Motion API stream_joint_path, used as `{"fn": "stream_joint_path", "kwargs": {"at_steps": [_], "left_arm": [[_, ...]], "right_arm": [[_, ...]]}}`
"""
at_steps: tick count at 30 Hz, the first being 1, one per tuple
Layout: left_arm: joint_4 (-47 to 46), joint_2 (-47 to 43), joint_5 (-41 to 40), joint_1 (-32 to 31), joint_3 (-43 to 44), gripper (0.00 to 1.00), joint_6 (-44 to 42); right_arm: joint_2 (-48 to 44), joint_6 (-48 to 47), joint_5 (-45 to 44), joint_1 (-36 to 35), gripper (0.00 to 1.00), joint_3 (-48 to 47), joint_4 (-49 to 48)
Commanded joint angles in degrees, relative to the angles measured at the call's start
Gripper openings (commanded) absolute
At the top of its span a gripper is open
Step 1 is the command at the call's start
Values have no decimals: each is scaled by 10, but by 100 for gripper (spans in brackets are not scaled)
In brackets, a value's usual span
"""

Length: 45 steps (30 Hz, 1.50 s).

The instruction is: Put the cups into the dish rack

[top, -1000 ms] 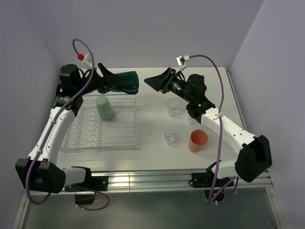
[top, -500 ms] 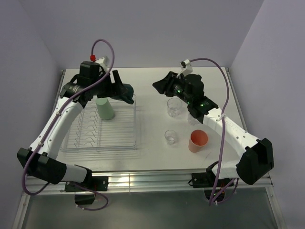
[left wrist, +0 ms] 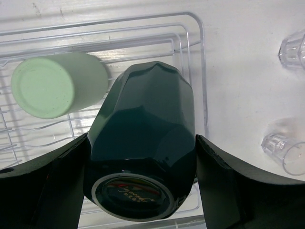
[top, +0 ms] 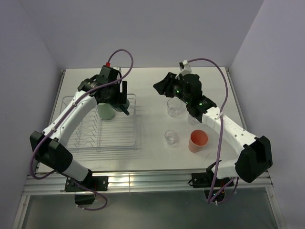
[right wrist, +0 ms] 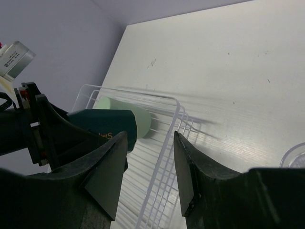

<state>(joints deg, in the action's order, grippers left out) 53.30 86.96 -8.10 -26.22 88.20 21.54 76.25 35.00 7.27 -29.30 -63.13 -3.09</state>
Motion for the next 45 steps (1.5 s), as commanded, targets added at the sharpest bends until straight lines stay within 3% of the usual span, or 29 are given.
{"fn": "stream_joint_path", "kwargs": {"at_steps": [1,45], "left_arm": [[-26,3,-32,-10,23,0,-18],[-32,187,-70,-15,37,0,-9]], "right_arm": [[6,-9,-9,4,51,-27,-7],[51,-5,23,21,51,-9,-42]]}}
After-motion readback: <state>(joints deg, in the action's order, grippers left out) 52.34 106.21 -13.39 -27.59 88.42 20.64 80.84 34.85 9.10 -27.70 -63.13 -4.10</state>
